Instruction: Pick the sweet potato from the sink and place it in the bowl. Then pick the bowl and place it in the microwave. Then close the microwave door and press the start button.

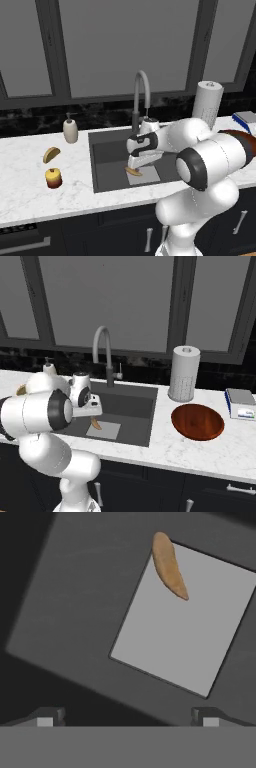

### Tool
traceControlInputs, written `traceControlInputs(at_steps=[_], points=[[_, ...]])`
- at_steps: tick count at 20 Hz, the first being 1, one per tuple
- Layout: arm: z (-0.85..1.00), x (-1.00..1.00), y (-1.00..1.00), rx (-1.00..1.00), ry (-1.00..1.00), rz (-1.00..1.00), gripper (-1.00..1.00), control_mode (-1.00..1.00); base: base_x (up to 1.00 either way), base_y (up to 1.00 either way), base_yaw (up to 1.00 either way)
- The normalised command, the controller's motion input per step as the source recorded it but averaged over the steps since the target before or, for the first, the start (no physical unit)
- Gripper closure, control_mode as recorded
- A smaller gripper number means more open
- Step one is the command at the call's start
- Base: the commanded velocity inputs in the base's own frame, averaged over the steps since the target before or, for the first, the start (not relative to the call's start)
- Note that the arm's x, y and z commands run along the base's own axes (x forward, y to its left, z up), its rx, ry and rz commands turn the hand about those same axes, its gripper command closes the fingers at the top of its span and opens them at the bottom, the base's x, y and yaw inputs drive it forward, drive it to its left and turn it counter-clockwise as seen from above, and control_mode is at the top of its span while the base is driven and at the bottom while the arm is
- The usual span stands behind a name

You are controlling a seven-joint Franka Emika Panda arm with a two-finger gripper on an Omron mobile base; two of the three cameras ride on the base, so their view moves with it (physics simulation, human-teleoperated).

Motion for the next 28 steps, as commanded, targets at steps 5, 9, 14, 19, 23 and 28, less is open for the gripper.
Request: traceControlInputs(at_steps=[5,9,14,19,23,28], points=[[-0.22,0.39,0.08,0.0,0.0,0.0,-1.0,-1.0,0.0,0.0,0.0],[-0.32,0.44,0.17,0.0,0.0,0.0,-1.0,-1.0,0.0,0.0,0.0],[-0.34,0.39,0.08,0.0,0.0,0.0,-1.0,-1.0,0.0,0.0,0.0],[-0.29,0.28,0.0,0.0,0.0,0.0,-1.0,-1.0,0.0,0.0,0.0],[-0.37,0.29,0.0,0.0,0.0,0.0,-1.0,-1.0,0.0,0.0,0.0],[-0.33,0.34,0.0,0.0,0.0,0.0,-1.0,-1.0,0.0,0.0,0.0]])
